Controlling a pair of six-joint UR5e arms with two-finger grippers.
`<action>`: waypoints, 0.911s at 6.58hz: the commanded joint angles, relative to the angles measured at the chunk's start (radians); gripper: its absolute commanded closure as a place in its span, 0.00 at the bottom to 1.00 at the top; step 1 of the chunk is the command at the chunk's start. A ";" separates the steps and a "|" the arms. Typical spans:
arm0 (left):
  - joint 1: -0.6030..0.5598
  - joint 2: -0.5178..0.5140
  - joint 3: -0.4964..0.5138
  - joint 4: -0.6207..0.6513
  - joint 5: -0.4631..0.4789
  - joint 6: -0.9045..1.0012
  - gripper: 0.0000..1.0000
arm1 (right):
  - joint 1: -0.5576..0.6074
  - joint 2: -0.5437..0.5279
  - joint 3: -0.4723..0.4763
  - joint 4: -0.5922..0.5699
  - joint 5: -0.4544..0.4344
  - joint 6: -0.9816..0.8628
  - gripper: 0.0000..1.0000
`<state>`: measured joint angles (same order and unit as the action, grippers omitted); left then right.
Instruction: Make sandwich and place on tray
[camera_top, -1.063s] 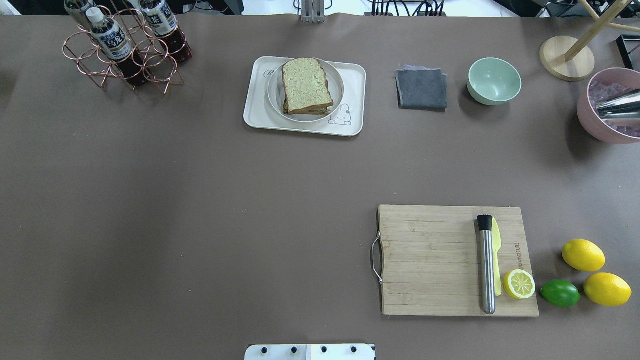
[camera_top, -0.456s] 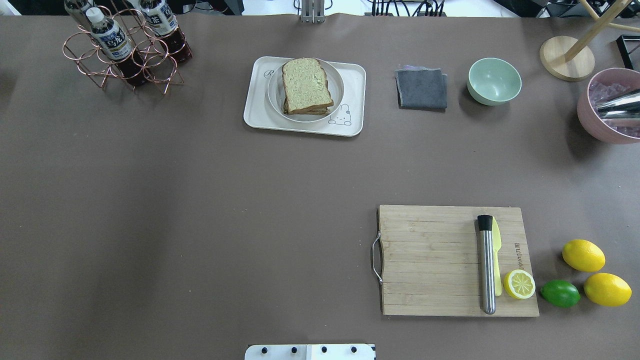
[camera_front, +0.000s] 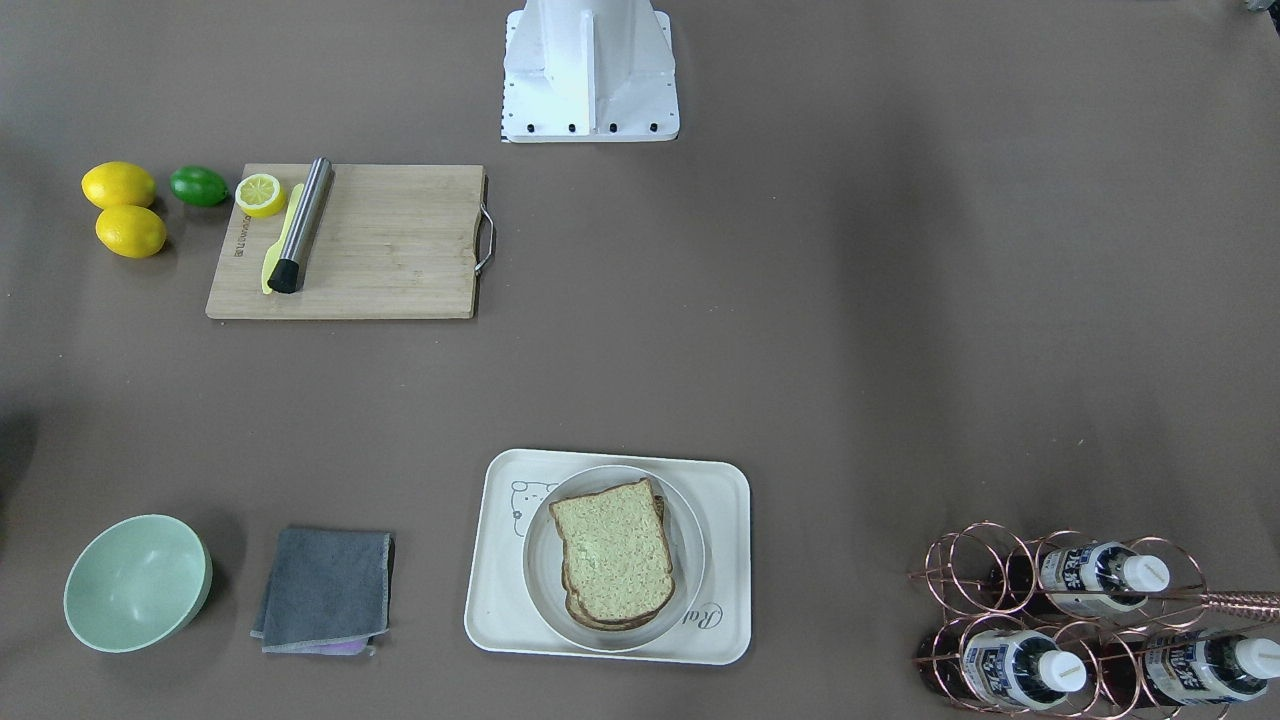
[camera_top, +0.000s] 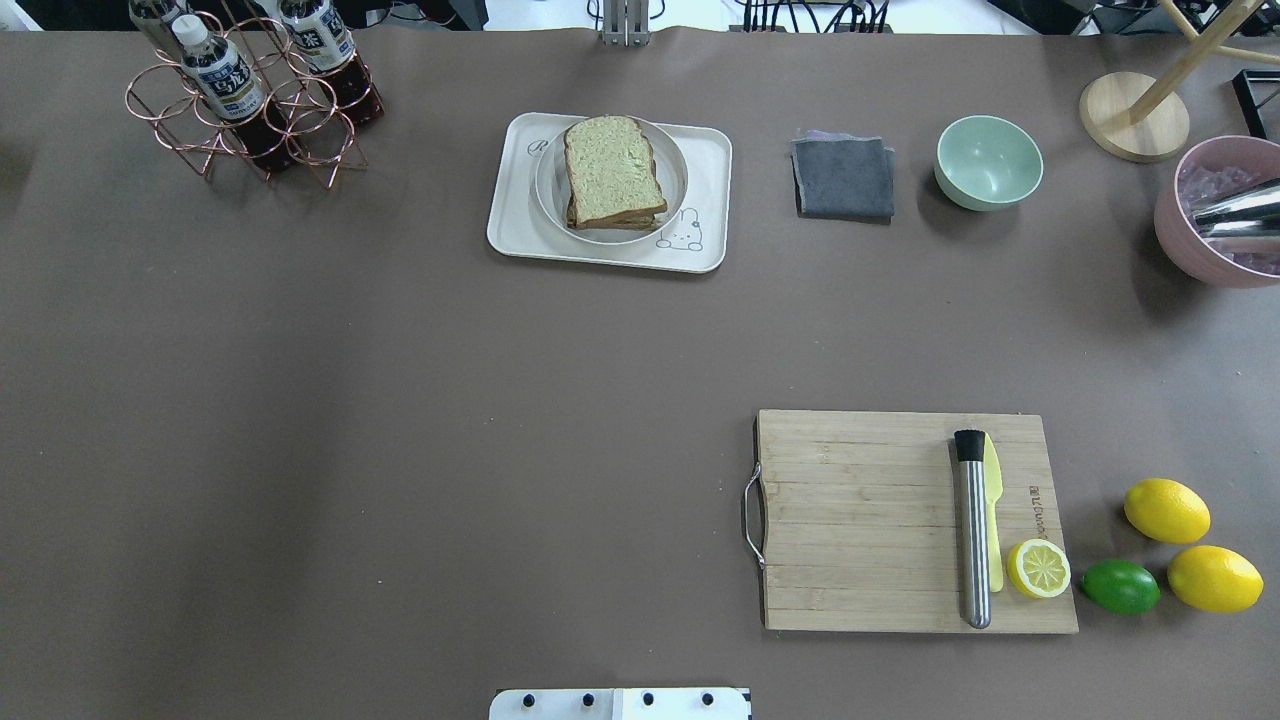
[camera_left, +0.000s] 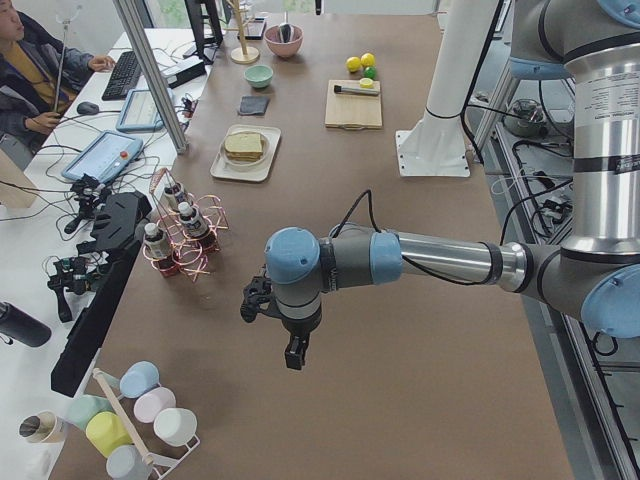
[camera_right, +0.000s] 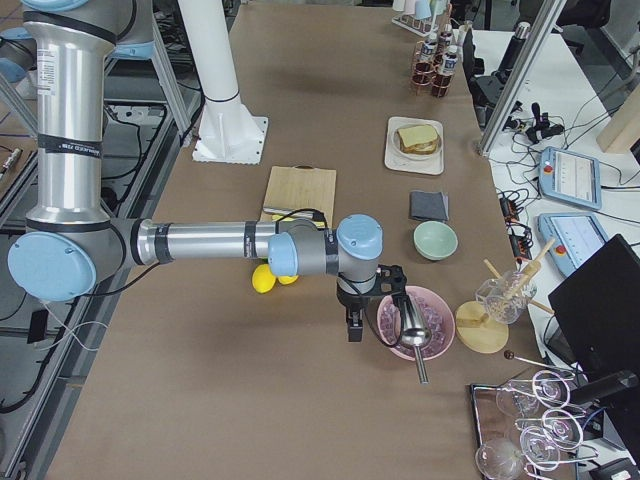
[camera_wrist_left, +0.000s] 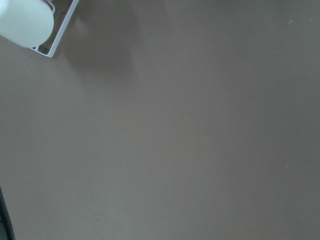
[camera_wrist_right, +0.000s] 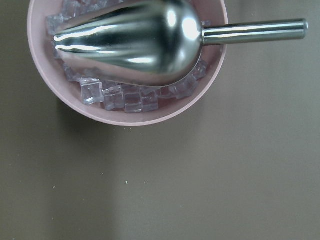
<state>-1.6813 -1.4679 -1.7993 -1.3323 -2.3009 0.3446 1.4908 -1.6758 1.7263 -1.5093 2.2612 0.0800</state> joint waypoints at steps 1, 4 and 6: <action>0.072 0.000 0.000 -0.008 0.000 -0.048 0.03 | -0.003 -0.021 0.036 0.003 0.027 0.004 0.00; 0.134 0.006 0.029 -0.051 0.006 -0.116 0.03 | -0.010 -0.019 0.049 0.003 0.024 0.003 0.00; 0.133 0.055 0.041 -0.124 0.000 -0.111 0.03 | -0.020 -0.015 0.042 0.003 0.020 0.003 0.00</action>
<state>-1.5484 -1.4438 -1.7631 -1.4075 -2.2994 0.2319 1.4764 -1.6925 1.7724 -1.5064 2.2836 0.0823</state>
